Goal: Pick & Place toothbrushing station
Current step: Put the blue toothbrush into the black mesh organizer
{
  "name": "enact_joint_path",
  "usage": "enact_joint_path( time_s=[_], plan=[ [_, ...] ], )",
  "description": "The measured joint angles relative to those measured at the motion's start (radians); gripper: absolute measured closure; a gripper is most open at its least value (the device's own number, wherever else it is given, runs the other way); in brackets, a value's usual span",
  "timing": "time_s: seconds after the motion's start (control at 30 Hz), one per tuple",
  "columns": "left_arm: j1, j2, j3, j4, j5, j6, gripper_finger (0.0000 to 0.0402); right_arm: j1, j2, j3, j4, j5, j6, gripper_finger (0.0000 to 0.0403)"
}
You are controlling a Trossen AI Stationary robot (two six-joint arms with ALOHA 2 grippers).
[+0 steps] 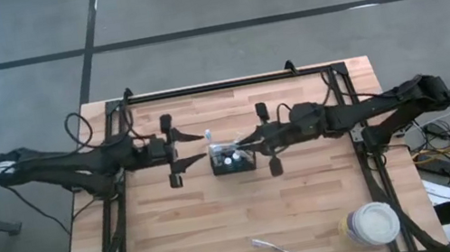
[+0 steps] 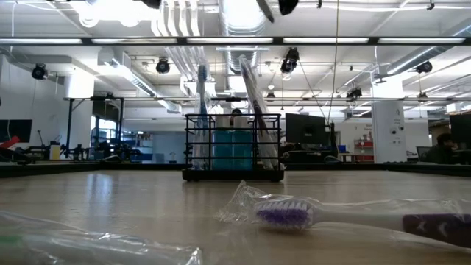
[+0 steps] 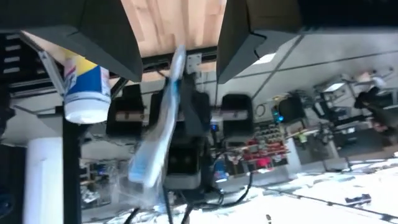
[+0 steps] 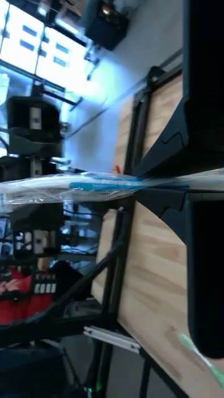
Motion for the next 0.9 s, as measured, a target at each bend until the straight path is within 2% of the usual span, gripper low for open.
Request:
enact_joint_path(
  time_s=[0.23,0.57,0.73,0.9],
  plan=[
    [0.015,0.107,0.086,0.006,0.100,0.021,0.0176,-0.009,0.097,0.091,0.003,-0.003,-0.049,0.0390],
    [0.018,0.162,0.129,0.010,0.105,0.040,0.0183,-0.010,0.138,0.144,-0.003,-0.001,-0.076,0.0390],
    [0.018,0.162,0.129,0.024,0.105,0.041,0.0219,-0.010,0.137,0.139,0.026,0.001,-0.081,0.0390],
    [0.018,0.163,0.129,0.054,0.105,0.051,0.0297,-0.010,0.139,0.136,0.042,0.001,-0.082,0.0390]
  ],
)
